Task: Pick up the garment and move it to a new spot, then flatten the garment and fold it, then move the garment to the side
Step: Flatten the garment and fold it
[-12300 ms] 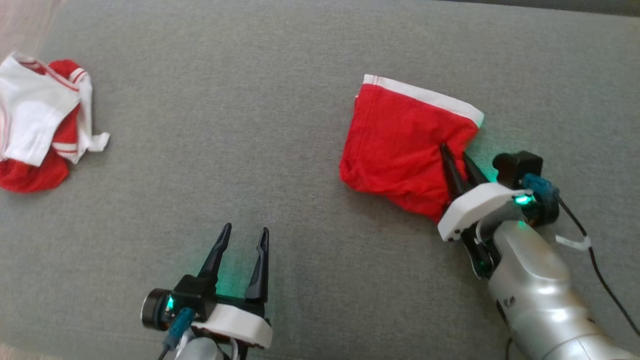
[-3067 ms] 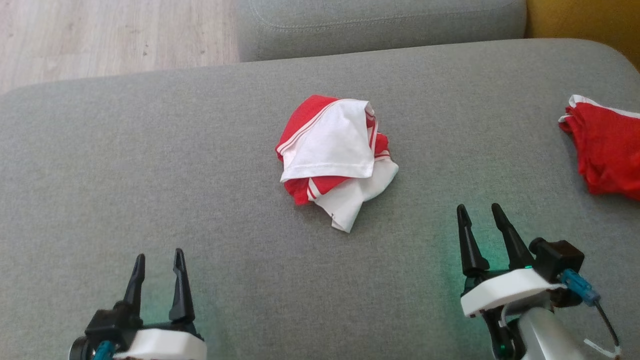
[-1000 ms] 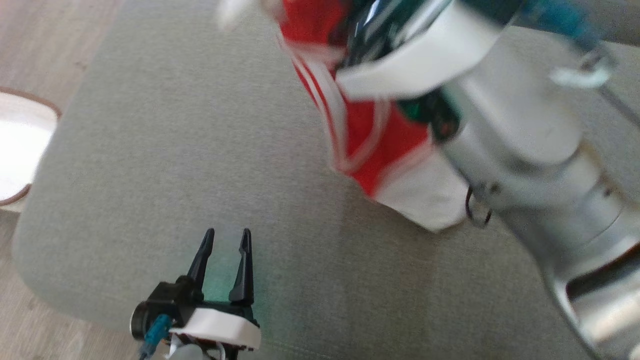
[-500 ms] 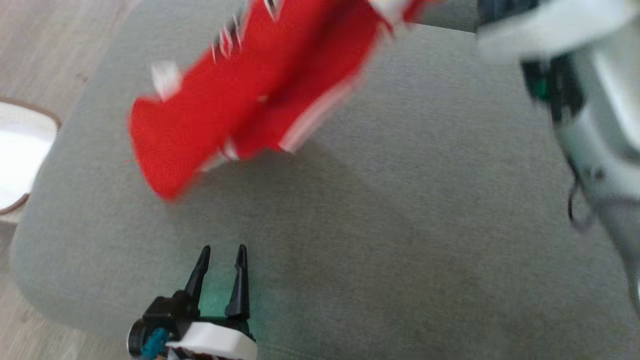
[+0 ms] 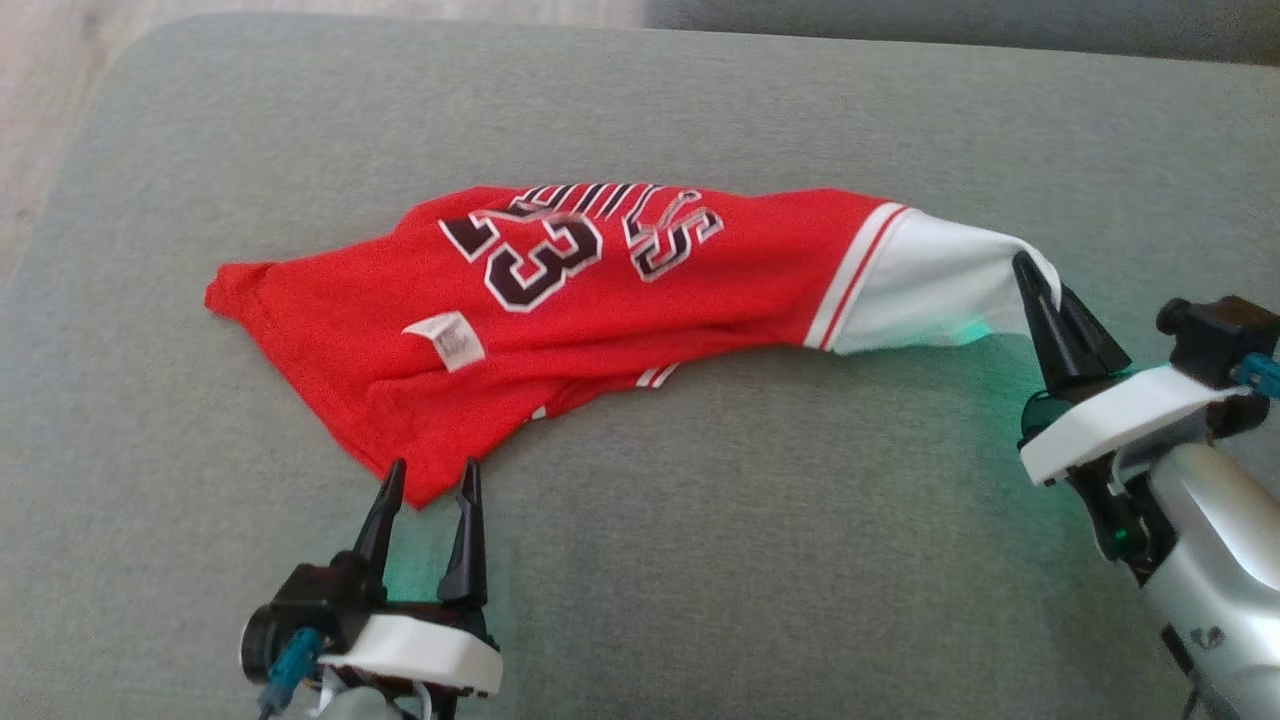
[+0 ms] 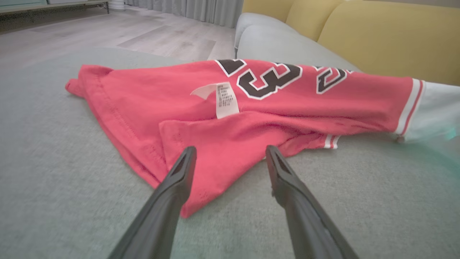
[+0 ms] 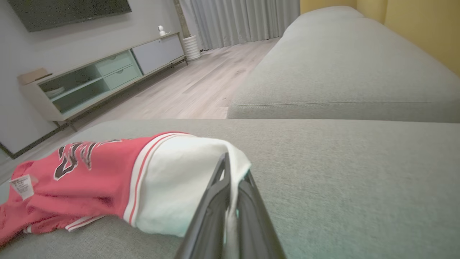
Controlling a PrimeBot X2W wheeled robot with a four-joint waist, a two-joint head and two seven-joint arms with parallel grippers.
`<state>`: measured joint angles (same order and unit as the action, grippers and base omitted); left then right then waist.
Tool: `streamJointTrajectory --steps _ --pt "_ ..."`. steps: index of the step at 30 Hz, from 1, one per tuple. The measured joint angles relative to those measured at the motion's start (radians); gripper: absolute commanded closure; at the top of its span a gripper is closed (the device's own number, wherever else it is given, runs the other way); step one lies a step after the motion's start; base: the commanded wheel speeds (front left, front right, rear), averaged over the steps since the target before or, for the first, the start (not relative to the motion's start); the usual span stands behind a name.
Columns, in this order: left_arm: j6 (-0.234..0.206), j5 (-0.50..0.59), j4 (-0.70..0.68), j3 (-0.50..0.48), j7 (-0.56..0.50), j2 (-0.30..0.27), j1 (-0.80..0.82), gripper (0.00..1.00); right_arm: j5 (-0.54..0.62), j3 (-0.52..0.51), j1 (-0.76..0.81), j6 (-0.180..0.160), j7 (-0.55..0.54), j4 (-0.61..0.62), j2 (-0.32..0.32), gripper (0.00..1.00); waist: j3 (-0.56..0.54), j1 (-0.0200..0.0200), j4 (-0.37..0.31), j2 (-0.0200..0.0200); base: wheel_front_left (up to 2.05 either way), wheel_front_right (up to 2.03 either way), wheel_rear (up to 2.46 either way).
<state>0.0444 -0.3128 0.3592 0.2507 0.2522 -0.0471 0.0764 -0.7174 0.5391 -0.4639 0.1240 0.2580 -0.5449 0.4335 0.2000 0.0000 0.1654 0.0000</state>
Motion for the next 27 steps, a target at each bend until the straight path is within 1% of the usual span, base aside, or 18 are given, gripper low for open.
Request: streamJointTrajectory --steps 2,7,9,10,11,13,14,15,17,19,21,22,23,24,25,27 --pt "0.000 0.006 0.000 -0.005 0.000 0.000 0.002 0.00 -0.006 -0.014 0.005 0.000 0.000 0.014 -0.011 1.00 0.001 0.0000 -0.020 0.0000 0.00 0.00 0.00" --pt "0.000 0.006 0.011 -0.021 0.000 0.000 0.004 0.00 -0.047 -0.079 0.002 0.000 0.000 0.121 -0.033 1.00 0.002 0.0000 -0.065 0.0000 0.00 0.00 0.00" --pt "0.000 0.006 0.016 -0.024 0.000 0.000 0.008 0.00 -0.057 -0.094 0.002 0.000 0.000 0.139 -0.034 1.00 0.000 0.0000 -0.078 0.0000 0.00 0.00 0.00" --pt "0.000 0.006 0.017 -0.025 0.000 0.000 0.010 0.00 -0.057 -0.095 0.003 0.000 0.000 0.133 -0.033 0.69 -0.001 0.0000 -0.083 0.0000 0.00 0.00 0.00" --pt "0.000 0.006 0.018 -0.025 0.000 0.000 0.013 0.00 -0.057 -0.094 0.004 0.000 0.000 0.114 -0.033 0.00 -0.003 0.0000 -0.088 0.0000 0.00 0.00 0.00" --pt "0.000 0.006 0.023 -0.024 0.000 0.000 0.021 0.00 -0.032 -0.093 0.006 0.000 0.000 0.039 -0.028 0.00 -0.004 0.0000 -0.093 0.0000 0.00 0.00 0.00" --pt "0.000 0.006 0.023 -0.024 0.000 0.000 0.025 0.00 0.008 -0.100 0.006 0.000 0.000 -0.007 -0.022 0.00 -0.004 0.0000 -0.095 0.0000 0.00 0.00 0.00" --pt "0.000 0.006 0.023 -0.024 0.000 0.000 0.026 0.00 0.054 -0.127 0.006 0.000 0.000 -0.051 -0.021 0.00 -0.002 0.0000 -0.096 0.0000 0.00 0.00 0.00" --pt "0.000 0.006 0.023 -0.024 0.000 0.000 0.027 0.00 0.158 -0.213 0.005 0.000 0.000 -0.110 -0.023 0.00 0.002 0.0000 -0.098 0.0000 0.00 0.00 0.00" --pt "-0.001 0.006 0.024 -0.025 0.000 0.000 0.029 0.00 0.251 -0.298 0.005 0.000 0.000 -0.118 -0.042 0.00 0.007 0.0000 -0.100 0.0000 0.00 0.00 0.00" --pt "-0.002 0.006 0.025 -0.026 0.000 0.000 0.037 0.00 0.328 -0.361 0.006 0.000 0.000 -0.098 -0.086 0.00 0.012 0.0000 -0.100 0.0000 0.00 0.00 0.00" --pt "-0.002 0.006 0.025 -0.026 0.000 0.000 0.037 0.00 0.328 -0.361 0.006 0.000 0.000 -0.098 -0.086 0.00 0.012 0.0000 -0.100 0.0000 0.00 0.00 0.00" --pt "-0.008 0.003 0.026 -0.030 0.000 0.000 0.051 0.00 0.388 -0.390 0.013 0.000 0.000 -0.065 -0.135 0.00 0.017 0.0000 -0.100 0.0000 0.00 0.00 0.00" --pt "-0.009 0.003 0.026 -0.032 0.000 0.000 0.059 0.00 0.411 -0.394 0.023 0.000 0.000 -0.047 -0.155 0.00 0.020 0.0000 -0.100 0.0000 0.00 0.00 0.00" --pt "-0.009 0.003 0.026 -0.032 0.000 0.000 0.059 0.00 0.411 -0.394 0.023 0.000 0.000 -0.047 -0.155 0.00 0.020 0.0000 -0.100 0.0000 0.00 0.00 0.00" --pt "-0.009 -0.006 0.030 -0.037 0.000 0.000 0.073 0.00 0.439 -0.401 0.051 0.000 0.000 -0.028 -0.188 0.00 0.024 0.0000 -0.099 0.0000 0.00 0.00 0.00"
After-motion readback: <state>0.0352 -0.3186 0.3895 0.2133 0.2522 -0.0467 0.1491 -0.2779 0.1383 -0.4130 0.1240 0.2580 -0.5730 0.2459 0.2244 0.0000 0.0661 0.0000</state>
